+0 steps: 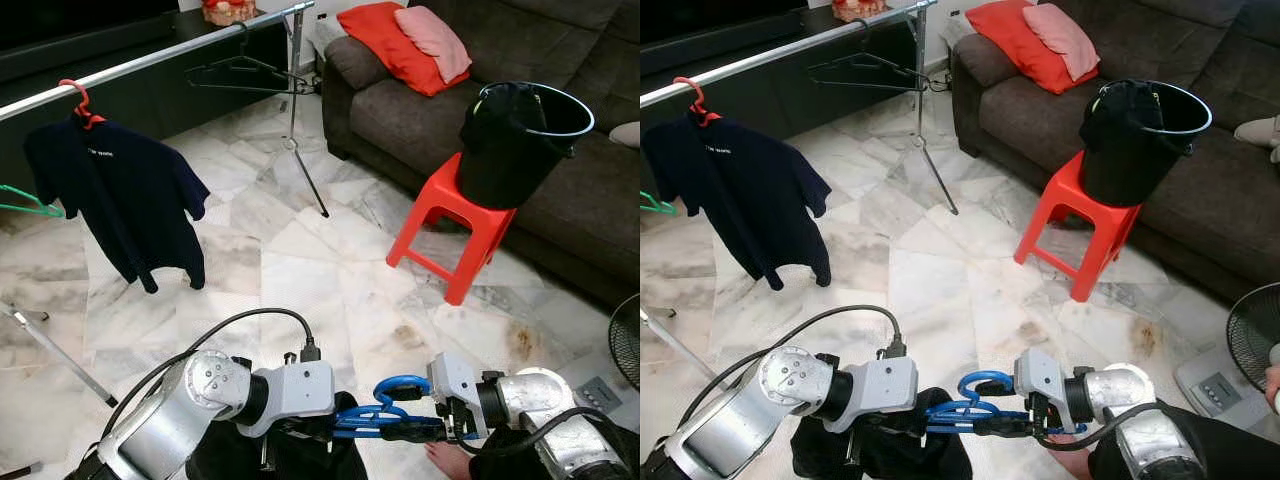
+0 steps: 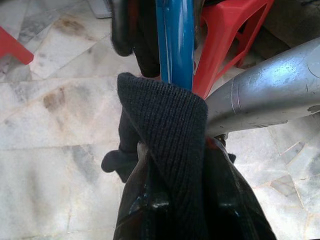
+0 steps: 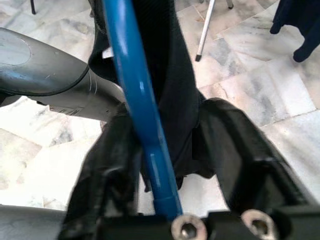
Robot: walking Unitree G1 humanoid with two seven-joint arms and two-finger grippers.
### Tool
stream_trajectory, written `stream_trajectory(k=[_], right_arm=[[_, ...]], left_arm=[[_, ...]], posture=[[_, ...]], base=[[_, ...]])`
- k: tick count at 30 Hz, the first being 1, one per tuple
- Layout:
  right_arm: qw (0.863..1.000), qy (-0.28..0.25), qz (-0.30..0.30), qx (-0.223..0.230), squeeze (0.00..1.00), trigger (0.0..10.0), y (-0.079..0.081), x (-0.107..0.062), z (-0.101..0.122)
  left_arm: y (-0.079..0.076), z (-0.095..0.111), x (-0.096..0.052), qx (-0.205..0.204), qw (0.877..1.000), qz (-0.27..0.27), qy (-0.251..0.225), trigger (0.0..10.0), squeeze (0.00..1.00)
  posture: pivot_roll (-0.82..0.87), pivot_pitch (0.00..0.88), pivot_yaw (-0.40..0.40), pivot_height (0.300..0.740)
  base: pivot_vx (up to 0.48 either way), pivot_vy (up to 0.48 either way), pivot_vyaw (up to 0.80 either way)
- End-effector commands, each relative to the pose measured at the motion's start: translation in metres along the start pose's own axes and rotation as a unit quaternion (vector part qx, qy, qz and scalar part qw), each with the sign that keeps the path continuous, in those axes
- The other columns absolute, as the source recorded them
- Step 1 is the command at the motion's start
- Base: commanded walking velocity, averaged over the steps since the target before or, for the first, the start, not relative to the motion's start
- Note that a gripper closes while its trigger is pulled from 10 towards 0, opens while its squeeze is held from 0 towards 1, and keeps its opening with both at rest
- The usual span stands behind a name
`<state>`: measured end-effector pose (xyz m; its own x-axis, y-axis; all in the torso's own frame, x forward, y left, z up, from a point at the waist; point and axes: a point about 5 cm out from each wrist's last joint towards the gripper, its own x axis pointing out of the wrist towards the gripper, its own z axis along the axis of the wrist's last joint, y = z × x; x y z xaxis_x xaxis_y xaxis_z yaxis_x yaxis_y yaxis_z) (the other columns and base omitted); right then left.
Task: Hang hanger
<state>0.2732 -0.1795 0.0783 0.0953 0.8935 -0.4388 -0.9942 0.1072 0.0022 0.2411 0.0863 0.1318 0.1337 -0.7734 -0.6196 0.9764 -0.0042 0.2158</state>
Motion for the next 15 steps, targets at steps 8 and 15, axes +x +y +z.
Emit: stream_trajectory(k=[8,15], right_arm=[[0.999,-0.003,0.033,0.015,0.00,0.0,0.008,0.012,-0.003],[0.999,0.026,0.028,0.016,0.00,1.7,0.009,0.015,-0.013]], left_arm=[[-0.001,0.017,0.002,0.029,0.999,-0.016,-0.025,10.0,0.00],[-0.001,0.018,0.001,0.031,0.999,-0.016,-0.027,10.0,0.00]], posture=[[0.07,0.139,-0.070,0.740],[0.08,0.138,-0.072,0.740]], base=[[0.000,0.000,0.00],[0.000,0.000,0.00]])
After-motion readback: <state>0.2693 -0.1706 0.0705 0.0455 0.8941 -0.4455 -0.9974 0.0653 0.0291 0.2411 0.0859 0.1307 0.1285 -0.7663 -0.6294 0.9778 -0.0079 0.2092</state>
